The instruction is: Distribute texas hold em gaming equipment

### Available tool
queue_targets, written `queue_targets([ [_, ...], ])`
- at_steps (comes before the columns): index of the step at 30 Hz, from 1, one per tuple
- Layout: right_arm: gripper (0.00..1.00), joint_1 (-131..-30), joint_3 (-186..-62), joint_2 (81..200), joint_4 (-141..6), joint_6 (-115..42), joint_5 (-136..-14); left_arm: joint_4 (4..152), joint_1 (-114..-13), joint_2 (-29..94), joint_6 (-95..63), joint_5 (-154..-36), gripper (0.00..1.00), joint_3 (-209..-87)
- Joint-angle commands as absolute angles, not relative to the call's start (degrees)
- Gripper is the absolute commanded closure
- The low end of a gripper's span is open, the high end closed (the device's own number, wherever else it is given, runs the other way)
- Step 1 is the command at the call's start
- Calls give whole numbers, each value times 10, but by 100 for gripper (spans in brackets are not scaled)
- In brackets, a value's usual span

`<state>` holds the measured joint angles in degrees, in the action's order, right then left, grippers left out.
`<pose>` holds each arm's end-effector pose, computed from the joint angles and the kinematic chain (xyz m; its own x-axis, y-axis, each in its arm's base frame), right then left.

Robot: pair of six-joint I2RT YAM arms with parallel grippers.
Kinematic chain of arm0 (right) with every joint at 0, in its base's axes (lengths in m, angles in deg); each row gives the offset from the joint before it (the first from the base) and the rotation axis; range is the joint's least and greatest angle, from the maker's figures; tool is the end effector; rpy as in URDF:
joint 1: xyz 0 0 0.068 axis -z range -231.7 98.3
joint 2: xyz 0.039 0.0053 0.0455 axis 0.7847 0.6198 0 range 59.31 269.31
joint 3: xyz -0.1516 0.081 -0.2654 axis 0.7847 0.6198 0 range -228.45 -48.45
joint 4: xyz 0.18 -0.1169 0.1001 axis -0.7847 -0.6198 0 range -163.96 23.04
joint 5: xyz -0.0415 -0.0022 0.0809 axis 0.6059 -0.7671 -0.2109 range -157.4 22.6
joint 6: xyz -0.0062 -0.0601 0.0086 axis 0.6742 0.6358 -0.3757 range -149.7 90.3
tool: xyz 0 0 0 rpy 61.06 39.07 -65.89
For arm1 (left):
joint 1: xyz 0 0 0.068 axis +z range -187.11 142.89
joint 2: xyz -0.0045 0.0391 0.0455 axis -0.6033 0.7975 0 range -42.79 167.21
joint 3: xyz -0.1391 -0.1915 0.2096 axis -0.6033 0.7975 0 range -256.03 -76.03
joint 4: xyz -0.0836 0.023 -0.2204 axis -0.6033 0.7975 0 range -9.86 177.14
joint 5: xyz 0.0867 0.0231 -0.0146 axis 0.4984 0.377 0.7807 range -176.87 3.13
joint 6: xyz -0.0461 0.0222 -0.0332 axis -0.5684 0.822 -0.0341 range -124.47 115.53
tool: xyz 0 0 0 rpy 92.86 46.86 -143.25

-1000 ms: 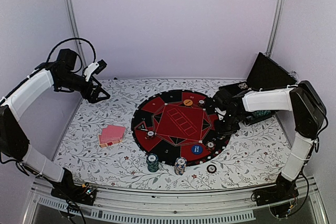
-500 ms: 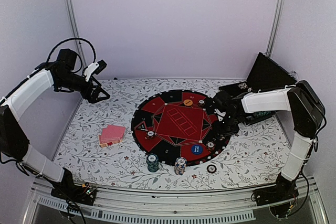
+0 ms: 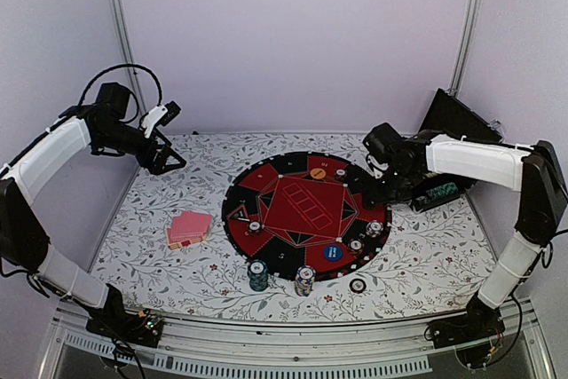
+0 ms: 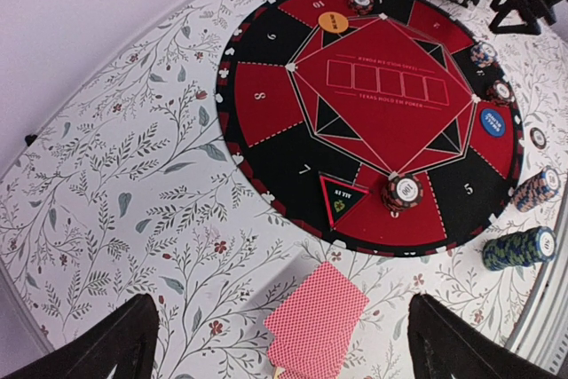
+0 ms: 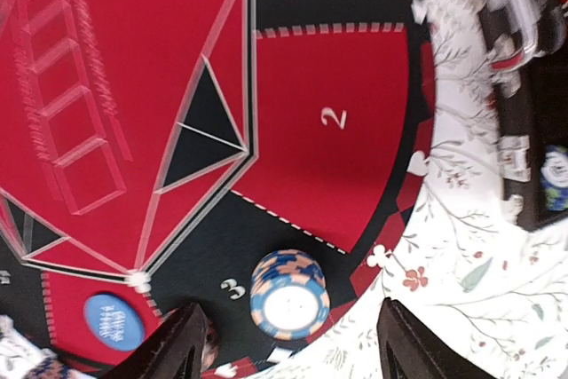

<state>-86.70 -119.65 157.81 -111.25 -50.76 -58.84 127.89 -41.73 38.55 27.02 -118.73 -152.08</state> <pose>0.2701 0.1809 0.2588 -0.9153 -0.2071 -0.3455 -0.2141 0.9766 -0.0182 0.2616 -0.0453 0.3681 -0.4781 0.4838 -0.7330 0.7442 0.6664 -0.0456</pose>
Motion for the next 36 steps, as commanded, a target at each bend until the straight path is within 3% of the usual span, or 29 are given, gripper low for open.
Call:
queue_targets([
  [1,28,-918,-1246,1528,-1182,-529,-560,1285,-424,379,274,-1191,0,-1529],
  [10,13,-1106,-1303,1537,-1221,-570,-635,1285,-423,383,274,-1193,0,-1531],
  [14,12,-1156,-1319,1569,-1219,-576,-665,1285,-423,384,273,-1195,0,-1534],
  [36,10,-1183,-1334,1686,-1175,-526,-735,1289,-424,386,274,-1192,0,-1542],
])
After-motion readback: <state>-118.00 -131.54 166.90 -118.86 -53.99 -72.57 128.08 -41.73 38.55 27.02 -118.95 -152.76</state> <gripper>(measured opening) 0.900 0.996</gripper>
